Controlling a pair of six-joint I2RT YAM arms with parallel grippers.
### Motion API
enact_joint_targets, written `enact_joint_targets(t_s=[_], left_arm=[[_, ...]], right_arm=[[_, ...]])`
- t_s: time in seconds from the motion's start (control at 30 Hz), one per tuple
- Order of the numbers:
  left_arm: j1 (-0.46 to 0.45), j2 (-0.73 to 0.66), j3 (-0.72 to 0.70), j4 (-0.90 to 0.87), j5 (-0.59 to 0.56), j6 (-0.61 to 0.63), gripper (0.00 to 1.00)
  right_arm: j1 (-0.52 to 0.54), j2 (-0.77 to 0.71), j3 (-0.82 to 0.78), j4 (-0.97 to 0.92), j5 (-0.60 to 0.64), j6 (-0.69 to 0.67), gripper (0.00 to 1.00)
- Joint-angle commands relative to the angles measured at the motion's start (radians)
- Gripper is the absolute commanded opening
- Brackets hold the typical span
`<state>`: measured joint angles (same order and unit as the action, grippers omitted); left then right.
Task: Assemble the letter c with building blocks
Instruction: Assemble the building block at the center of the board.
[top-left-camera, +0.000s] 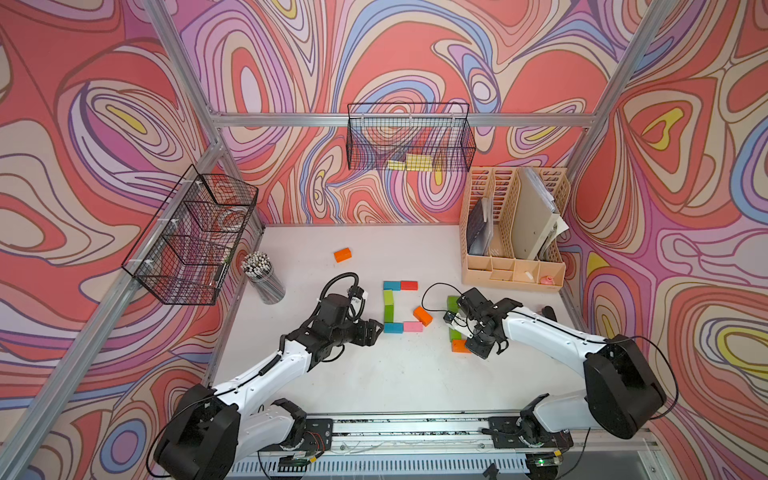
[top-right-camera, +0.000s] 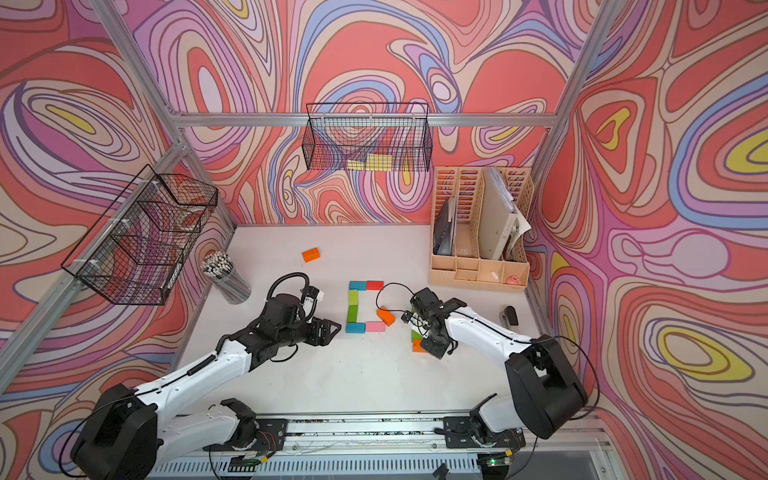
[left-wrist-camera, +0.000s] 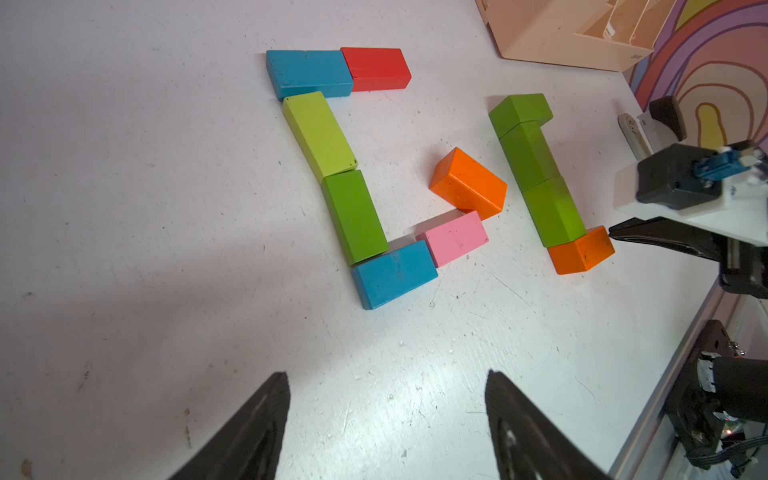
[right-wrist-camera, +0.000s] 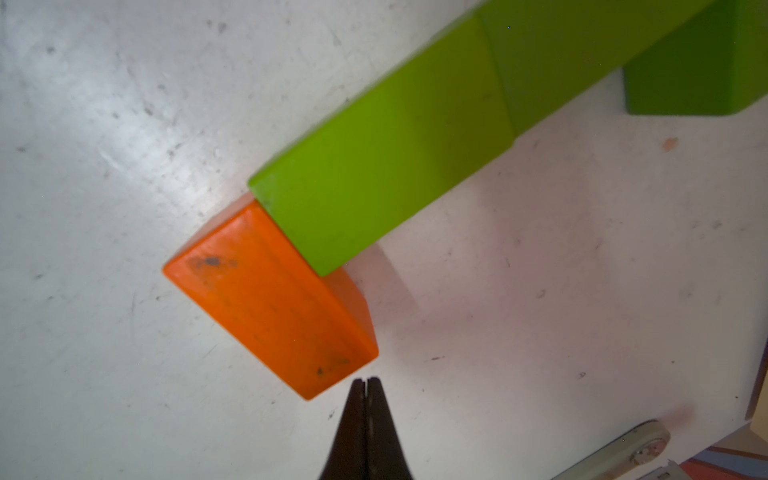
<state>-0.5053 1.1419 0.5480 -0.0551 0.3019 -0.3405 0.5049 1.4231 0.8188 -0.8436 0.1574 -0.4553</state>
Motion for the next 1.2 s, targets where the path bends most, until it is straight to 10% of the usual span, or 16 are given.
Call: enact_joint_targets(t_s=[0.0,1.17], left_arm=[[-0.007,-0.008,-0.002,0.009,-0.007,0.018,0.77],[-0.006,0.0,0.0,0.007,-0.01,0.021,0.77]], right_arm=[[-0.003,0.005,0.017,0.008,-0.018,-0.005,0.0],[-0.003,0.004,0.025,0.022,-0.03,-0.005,0.0]])
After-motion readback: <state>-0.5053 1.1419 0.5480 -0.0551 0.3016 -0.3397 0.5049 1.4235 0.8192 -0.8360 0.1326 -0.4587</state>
